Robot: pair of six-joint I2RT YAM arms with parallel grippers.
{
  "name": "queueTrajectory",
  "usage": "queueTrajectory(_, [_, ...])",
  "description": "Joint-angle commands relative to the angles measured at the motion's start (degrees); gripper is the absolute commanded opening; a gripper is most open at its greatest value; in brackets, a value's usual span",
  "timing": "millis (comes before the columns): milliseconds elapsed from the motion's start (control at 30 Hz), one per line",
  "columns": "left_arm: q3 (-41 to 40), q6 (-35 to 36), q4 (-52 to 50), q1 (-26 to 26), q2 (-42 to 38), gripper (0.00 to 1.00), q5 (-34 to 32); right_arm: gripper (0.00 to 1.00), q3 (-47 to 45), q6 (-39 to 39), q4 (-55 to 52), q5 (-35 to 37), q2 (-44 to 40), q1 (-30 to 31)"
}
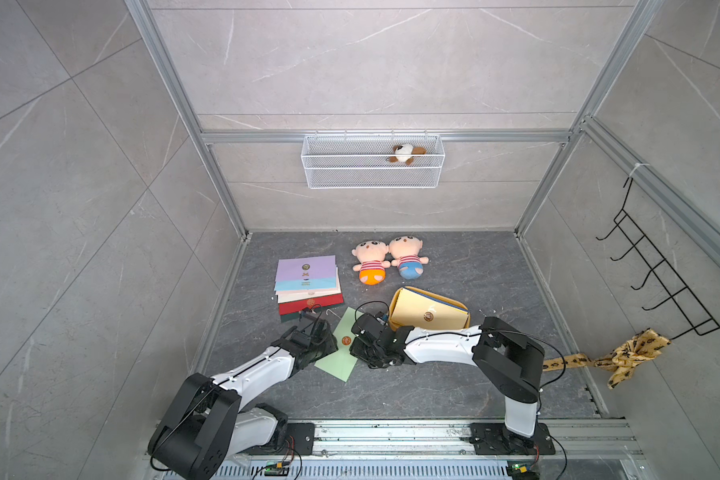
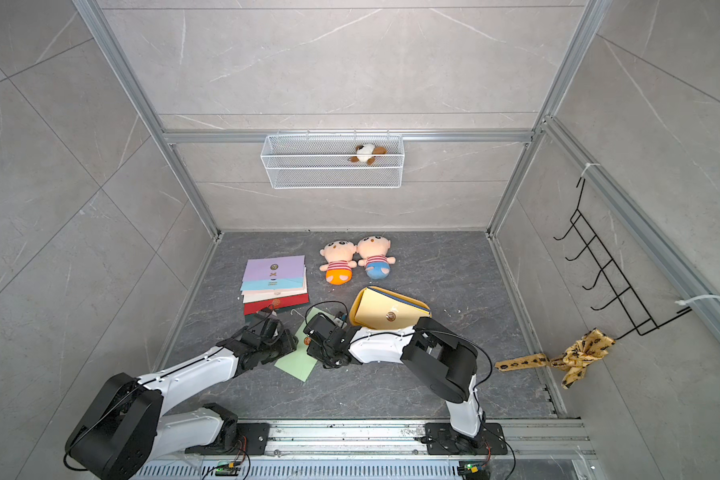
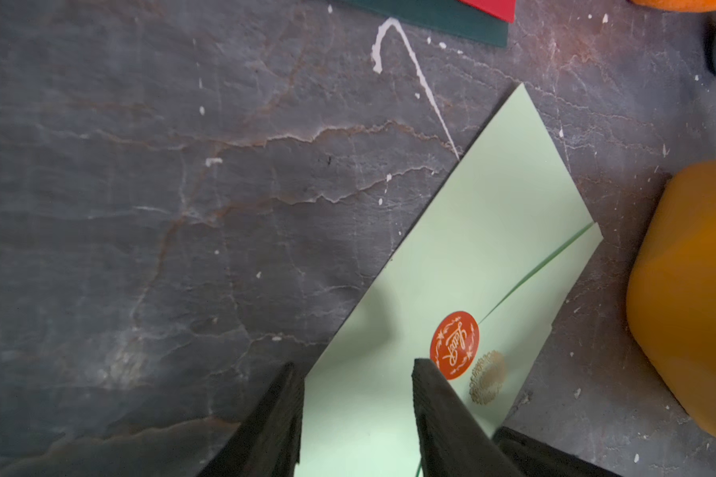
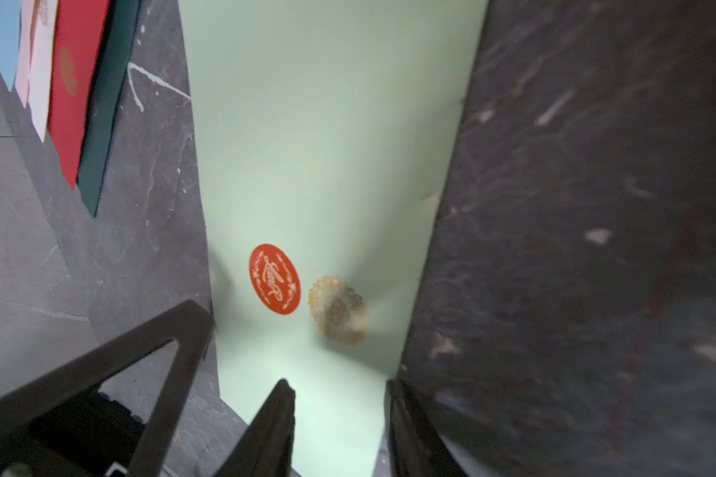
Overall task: Put the sealed envelopes into the storage box
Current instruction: Pick up the envelope from the center of the board.
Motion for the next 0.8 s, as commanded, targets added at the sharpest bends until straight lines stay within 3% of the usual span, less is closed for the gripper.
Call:
queueTrajectory(0, [-2.2,-1.9,-4.9,-0.1,-1.4,0.49,1.8,0.41,1.4,1.3,0.2,-0.9,2.8,0.4])
queueTrajectory(500, [-5.8,-4.9,-5.4,-0.4,-6.0,0.49,1.8,0.41,4.0,-3.8,6.4,-5.4,-0.1,-1.4])
queueTrajectory(767, [-7.3,-6.6,-5.5,-2.2,-7.6,0.49,2.4,0.4,11.5,-12.6,-18.0,2.3,-0.8,-3.2])
